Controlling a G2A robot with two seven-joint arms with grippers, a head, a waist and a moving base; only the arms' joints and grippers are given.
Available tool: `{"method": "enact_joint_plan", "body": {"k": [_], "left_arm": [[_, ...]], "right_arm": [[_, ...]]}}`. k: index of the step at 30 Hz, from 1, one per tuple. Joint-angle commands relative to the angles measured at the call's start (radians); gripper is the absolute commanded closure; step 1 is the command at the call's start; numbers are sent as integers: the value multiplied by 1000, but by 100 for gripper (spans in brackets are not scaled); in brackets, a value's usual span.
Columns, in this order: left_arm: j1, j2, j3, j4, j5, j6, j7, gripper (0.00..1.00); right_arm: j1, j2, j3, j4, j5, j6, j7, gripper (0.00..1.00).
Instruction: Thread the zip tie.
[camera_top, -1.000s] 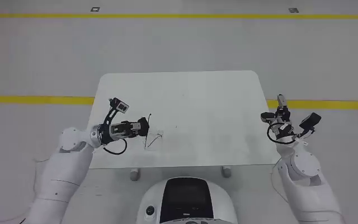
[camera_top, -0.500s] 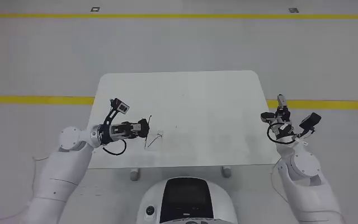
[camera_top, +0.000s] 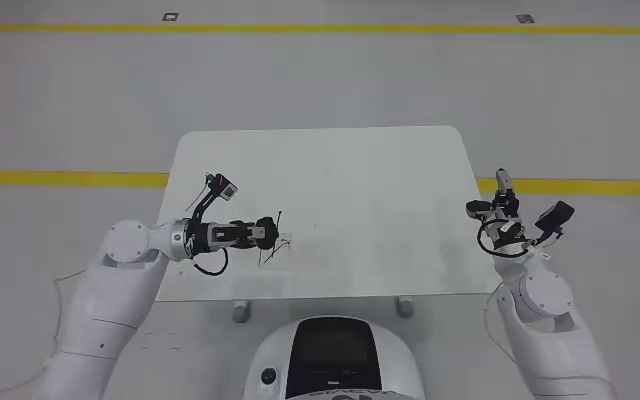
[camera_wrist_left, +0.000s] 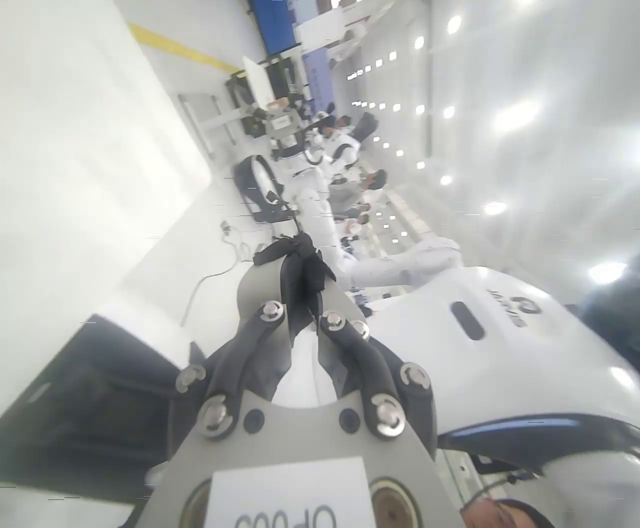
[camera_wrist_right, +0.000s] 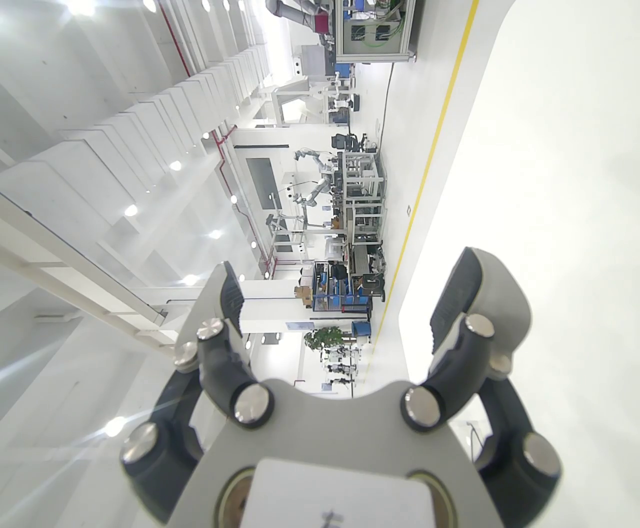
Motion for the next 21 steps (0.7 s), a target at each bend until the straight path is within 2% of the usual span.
{"method": "enact_joint_plan", "body": {"k": [1, 7, 11, 13, 15, 19, 21], "left_arm": [[17, -8, -21, -29, 90, 0, 36, 100], [50, -37, -73, -78, 209, 0, 64, 100], [57, -55, -85, -72, 299, 0, 82, 100], [56, -62, -87, -61, 314, 0, 85, 100], [52, -68, -88, -55, 346, 0, 82, 100], [55, -78, -92, -51, 362, 0, 112, 100], [63, -83, -98, -60, 334, 0, 112, 100]], "right_arm": [[0, 0, 0, 0, 0, 0, 0, 0], [0, 0, 0, 0, 0, 0, 0, 0], [0, 0, 0, 0, 0, 0, 0, 0], [1, 0, -2, -1, -1, 1, 4, 0], [10, 0, -14, -7, -13, 3, 52, 0], [40, 4, -44, -8, -115, 1, 144, 0], [58, 6, -59, -8, -124, 3, 212, 0]]}}
